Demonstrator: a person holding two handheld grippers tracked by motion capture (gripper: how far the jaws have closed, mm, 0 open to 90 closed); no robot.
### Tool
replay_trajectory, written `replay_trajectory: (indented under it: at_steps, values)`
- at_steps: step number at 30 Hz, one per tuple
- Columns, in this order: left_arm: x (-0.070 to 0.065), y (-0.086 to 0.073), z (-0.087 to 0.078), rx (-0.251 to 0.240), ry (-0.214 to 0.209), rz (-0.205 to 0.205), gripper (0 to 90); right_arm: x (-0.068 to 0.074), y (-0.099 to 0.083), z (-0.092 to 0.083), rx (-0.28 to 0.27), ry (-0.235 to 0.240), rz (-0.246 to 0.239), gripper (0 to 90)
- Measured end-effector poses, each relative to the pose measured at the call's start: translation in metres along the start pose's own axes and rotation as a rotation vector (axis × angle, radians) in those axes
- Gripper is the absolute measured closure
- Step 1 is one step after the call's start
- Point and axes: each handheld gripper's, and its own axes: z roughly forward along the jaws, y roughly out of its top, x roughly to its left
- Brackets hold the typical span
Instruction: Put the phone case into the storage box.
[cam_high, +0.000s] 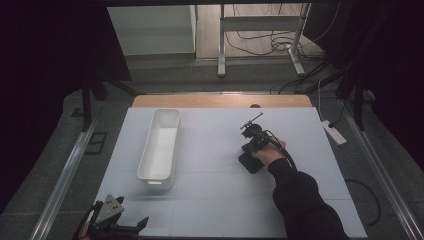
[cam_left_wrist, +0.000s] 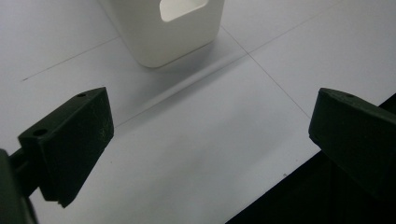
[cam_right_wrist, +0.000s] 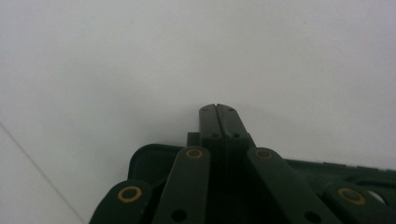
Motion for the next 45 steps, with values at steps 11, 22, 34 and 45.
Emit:
replay_trajectory:
  at_steps: [11,22,34,45]
  values:
    - [0.0,0.0,0.0,0.002,0.002,0.002,1.0,0.012,-0.017,-0.007,0.011,0.02,-0.019,90.0]
    - [-0.001,0.0,0.001,0.005,0.002,0.004,1.0,0.025,-0.036,-0.017,0.024,0.063,-0.031,90.0]
    - [0.0,0.0,0.001,0.006,0.002,0.002,1.0,0.03,-0.054,-0.026,0.038,0.068,-0.056,90.0]
    - [-0.001,0.001,0.001,0.008,0.001,0.003,1.0,0.021,-0.072,-0.035,0.035,0.035,-0.047,90.0]
